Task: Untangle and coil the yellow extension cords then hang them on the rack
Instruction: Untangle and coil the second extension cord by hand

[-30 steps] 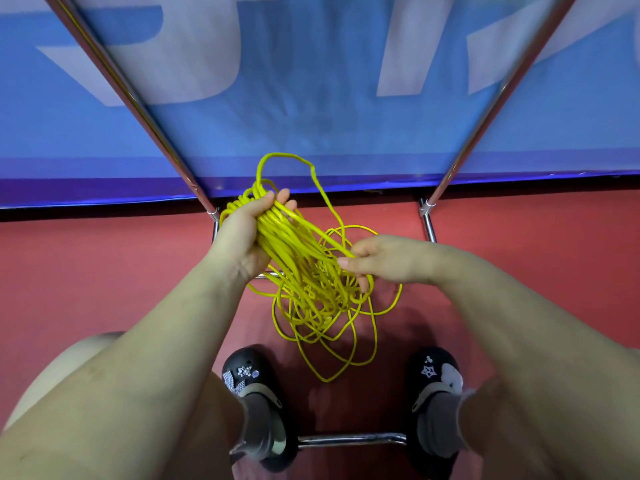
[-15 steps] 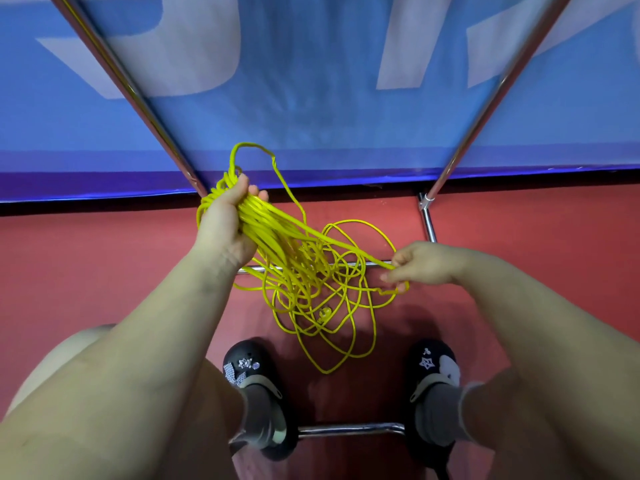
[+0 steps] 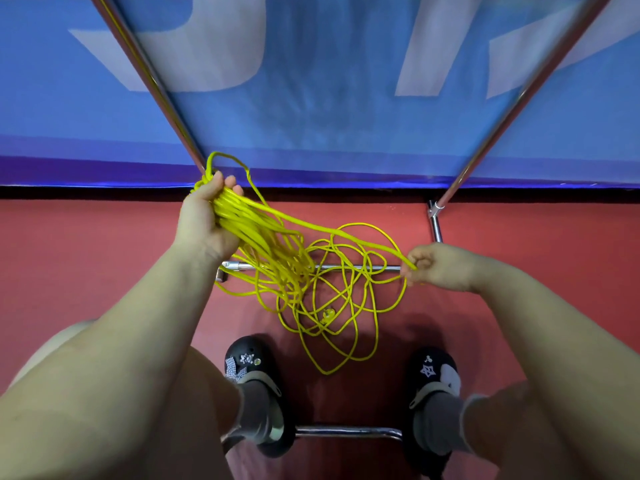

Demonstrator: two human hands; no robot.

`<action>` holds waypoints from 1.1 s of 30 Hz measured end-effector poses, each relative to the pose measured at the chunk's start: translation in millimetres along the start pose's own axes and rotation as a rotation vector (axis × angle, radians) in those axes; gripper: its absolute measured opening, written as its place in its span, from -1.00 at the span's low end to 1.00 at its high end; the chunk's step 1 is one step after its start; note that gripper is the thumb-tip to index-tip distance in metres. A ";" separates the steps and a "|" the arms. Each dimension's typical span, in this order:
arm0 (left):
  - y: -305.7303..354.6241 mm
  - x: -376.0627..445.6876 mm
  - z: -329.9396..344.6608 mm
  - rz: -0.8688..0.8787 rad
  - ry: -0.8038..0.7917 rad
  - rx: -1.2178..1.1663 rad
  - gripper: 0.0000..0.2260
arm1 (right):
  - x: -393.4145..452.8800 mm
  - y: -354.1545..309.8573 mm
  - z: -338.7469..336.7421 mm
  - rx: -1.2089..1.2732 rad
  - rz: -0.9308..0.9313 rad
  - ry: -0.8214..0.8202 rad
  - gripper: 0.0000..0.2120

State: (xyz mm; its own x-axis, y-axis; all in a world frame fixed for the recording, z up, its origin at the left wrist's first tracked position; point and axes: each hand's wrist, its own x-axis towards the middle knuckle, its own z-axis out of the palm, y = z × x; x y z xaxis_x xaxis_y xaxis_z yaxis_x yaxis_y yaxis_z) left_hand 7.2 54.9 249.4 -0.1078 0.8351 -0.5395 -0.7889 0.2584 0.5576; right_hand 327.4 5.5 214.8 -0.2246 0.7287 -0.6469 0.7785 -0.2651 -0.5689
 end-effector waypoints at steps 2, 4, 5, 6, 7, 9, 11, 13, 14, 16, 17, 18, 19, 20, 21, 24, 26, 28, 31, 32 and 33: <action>2.6 -4.1 3.1 -0.031 -0.010 -0.063 -0.83 | 0.7 -3.4 -4.5 0.059 -0.035 0.092 -0.92; 3.1 -8.4 8.2 -0.041 -0.036 -0.073 -0.78 | -2.6 -11.3 -10.2 0.235 -0.056 0.181 -0.95; 2.1 -10.4 11.0 -0.047 -0.060 -0.054 -0.76 | -4.1 -14.9 -13.0 0.328 -0.059 0.213 -0.94; -0.3 -11.7 13.8 -0.054 -0.087 -0.019 -0.78 | -5.5 -18.7 -15.0 0.395 -0.055 0.240 -0.95; -3.9 -12.3 16.4 -0.061 -0.112 0.026 -0.81 | -7.0 -22.2 -16.7 0.447 -0.046 0.262 -0.96; -12.5 -11.3 20.7 -0.069 -0.146 0.103 -0.88 | -8.7 -29.3 -18.9 0.548 -0.032 0.303 -0.94; -18.4 -9.5 24.7 -0.079 -0.153 0.141 -0.89 | -9.5 -36.9 -20.4 0.631 -0.019 0.342 -0.91; -20.4 -8.8 28.4 -0.086 -0.156 0.142 -0.85 | -10.6 -45.5 -21.1 0.734 -0.009 0.360 -0.91; -21.2 -9.2 29.5 -0.092 -0.162 0.140 -0.83 | -10.7 -49.9 -21.0 0.802 -0.004 0.358 -0.91; -25.5 -10.9 31.3 -0.125 -0.163 0.180 -0.80 | -9.8 -57.6 -20.7 0.949 0.002 0.345 -0.91; -29.2 -12.0 31.8 -0.139 -0.155 0.231 -0.80 | -9.2 -61.7 -21.3 1.013 0.004 0.337 -0.91; -34.0 -12.9 32.1 -0.143 -0.143 0.299 -0.80 | -7.9 -65.7 -22.1 1.076 0.005 0.330 -0.90; -38.9 -14.2 32.0 -0.139 -0.129 0.369 -0.81 | -6.4 -69.8 -22.9 1.142 0.006 0.328 -0.90; -44.1 -14.8 31.5 -0.130 -0.114 0.435 -0.81 | -4.8 -74.0 -23.5 1.212 0.008 0.326 -0.90; -48.7 -16.4 31.3 -0.120 -0.105 0.497 -0.82 | -3.5 -78.2 -24.1 1.279 0.015 0.324 -0.89; -59.4 -19.3 29.9 -0.096 -0.100 0.641 -0.85 | -0.1 -89.5 -24.4 1.415 0.041 0.328 -0.87; -63.8 -20.6 29.7 -0.088 -0.126 0.691 -0.87 | 1.9 -95.5 -23.5 1.467 0.048 0.305 -0.85; -67.7 -22.1 30.3 -0.090 -0.159 0.724 -0.87 | 4.2 -100.3 -21.7 1.521 0.055 0.274 -0.85; -73.6 -25.8 31.0 -0.072 -0.215 0.807 -0.87 | 7.3 -104.7 -19.6 1.600 0.085 0.278 -0.83; -75.9 -26.6 30.7 -0.052 -0.235 0.856 -0.86 | 8.3 -105.2 -19.3 1.626 0.102 0.287 -0.82; -77.8 -27.5 30.3 -0.041 -0.251 0.894 -0.85 | 8.7 -105.5 -19.0 1.657 0.120 0.294 -0.81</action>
State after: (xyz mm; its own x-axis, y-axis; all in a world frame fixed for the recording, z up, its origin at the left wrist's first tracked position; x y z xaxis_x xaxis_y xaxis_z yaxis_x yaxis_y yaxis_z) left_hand 89.8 26.6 240.0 0.1260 0.8706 -0.4756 -0.0185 0.4814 0.8763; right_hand 254.5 51.8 278.9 0.0439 0.6904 -0.7221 -0.6708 -0.5152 -0.5334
